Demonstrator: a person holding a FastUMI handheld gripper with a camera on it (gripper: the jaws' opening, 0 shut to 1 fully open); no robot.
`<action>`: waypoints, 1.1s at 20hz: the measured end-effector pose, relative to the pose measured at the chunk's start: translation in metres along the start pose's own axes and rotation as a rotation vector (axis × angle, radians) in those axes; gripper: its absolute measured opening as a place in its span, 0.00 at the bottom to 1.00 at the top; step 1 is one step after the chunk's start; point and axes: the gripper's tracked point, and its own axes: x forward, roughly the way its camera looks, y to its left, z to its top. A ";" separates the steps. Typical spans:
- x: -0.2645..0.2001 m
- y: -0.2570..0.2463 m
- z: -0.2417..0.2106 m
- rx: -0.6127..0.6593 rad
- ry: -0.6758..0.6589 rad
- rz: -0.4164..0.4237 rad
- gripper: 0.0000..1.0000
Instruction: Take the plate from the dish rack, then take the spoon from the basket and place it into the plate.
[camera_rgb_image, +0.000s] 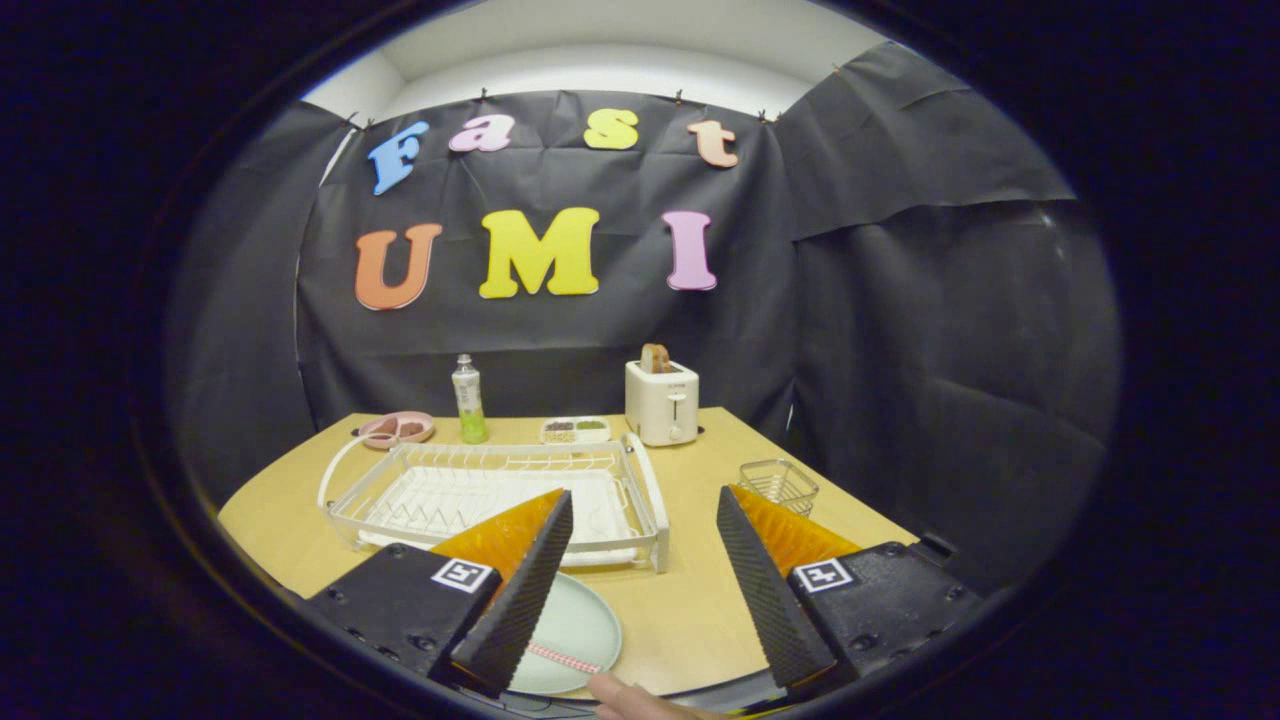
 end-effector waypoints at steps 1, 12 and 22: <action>-0.003 -0.013 0.007 0.015 -0.026 -0.021 0.97; -0.063 -0.068 0.044 -0.016 -0.148 0.003 1.00; -0.083 -0.074 0.030 -0.053 -0.147 0.039 1.00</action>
